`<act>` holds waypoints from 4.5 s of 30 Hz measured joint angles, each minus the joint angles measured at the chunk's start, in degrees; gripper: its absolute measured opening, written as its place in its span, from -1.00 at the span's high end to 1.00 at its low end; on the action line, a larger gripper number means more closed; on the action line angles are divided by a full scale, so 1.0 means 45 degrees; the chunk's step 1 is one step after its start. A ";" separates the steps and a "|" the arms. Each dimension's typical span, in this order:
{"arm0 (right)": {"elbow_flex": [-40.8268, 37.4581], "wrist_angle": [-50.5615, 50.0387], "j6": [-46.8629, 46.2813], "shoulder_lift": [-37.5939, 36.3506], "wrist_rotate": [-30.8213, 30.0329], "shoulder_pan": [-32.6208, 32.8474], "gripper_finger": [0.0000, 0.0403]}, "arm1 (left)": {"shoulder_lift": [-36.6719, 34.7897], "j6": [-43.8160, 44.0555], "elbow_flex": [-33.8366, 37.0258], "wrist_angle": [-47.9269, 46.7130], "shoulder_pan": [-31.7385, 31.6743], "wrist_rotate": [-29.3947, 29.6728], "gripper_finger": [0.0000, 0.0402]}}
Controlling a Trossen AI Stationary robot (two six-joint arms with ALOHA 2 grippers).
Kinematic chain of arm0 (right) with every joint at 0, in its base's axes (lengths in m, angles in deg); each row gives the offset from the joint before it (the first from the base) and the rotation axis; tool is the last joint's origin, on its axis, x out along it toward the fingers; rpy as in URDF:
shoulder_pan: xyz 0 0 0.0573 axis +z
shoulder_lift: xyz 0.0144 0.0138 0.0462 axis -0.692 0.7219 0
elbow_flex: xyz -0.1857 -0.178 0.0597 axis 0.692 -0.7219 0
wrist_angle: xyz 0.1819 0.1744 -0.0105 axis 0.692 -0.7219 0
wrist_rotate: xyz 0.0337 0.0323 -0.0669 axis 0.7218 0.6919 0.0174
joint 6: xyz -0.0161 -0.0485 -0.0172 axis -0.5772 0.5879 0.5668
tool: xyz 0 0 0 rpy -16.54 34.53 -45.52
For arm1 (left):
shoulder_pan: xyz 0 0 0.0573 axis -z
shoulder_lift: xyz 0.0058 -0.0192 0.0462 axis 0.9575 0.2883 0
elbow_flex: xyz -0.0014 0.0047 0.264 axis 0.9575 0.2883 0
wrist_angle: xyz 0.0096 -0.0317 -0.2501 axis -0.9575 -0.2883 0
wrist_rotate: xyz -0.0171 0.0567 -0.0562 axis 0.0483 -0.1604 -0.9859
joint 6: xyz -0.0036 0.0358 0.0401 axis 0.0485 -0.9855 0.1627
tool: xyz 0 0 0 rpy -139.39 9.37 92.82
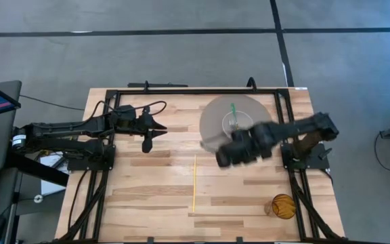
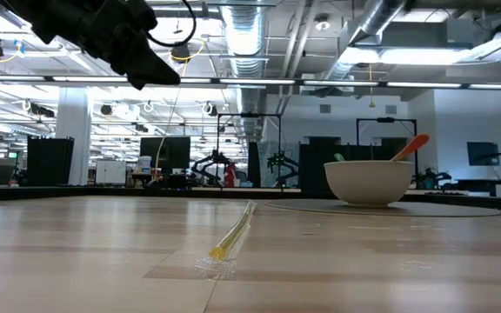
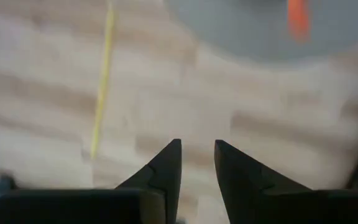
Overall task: Pick & Place Utensil
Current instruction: Put the brown cup on the gray mat to the top right of the gray bowl
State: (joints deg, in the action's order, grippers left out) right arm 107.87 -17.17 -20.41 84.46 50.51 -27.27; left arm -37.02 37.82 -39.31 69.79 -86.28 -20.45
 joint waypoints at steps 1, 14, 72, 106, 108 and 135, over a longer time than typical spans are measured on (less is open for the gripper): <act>-0.0029 -0.0010 -0.0537 0.0046 0.0453 0.0531 0.56 | -0.0001 0.0000 0.0000 -0.0058 -0.0001 0.0000 0.62; -0.0051 0.0089 -0.8903 0.0557 0.3671 0.5360 0.61 | 0.0002 0.0000 0.0000 -0.0080 0.0000 0.0000 0.62; -0.4778 0.2788 -0.6357 0.0650 0.4406 0.5018 0.96 | 0.0002 -0.0199 0.0000 -0.0075 0.0000 0.0000 0.62; 0.1583 -0.0034 0.9860 0.0533 -0.5578 -0.6154 0.98 | 0.0002 -0.0233 0.0000 0.0034 0.0000 0.0000 0.62; 0.1581 -0.0029 0.9917 0.0533 -0.5310 -0.6958 0.96 | 0.0002 -0.0233 0.0000 0.0017 -0.0004 0.0000 0.62; -0.2871 0.0901 1.0277 0.0513 -0.1178 -1.1799 0.95 | 0.0002 -0.0228 0.0000 -0.0075 -0.0001 -0.0003 0.62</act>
State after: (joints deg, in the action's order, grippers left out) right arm 94.95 -13.11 25.84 86.77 45.21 -80.37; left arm -37.01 36.80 -39.31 69.45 -86.29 -20.46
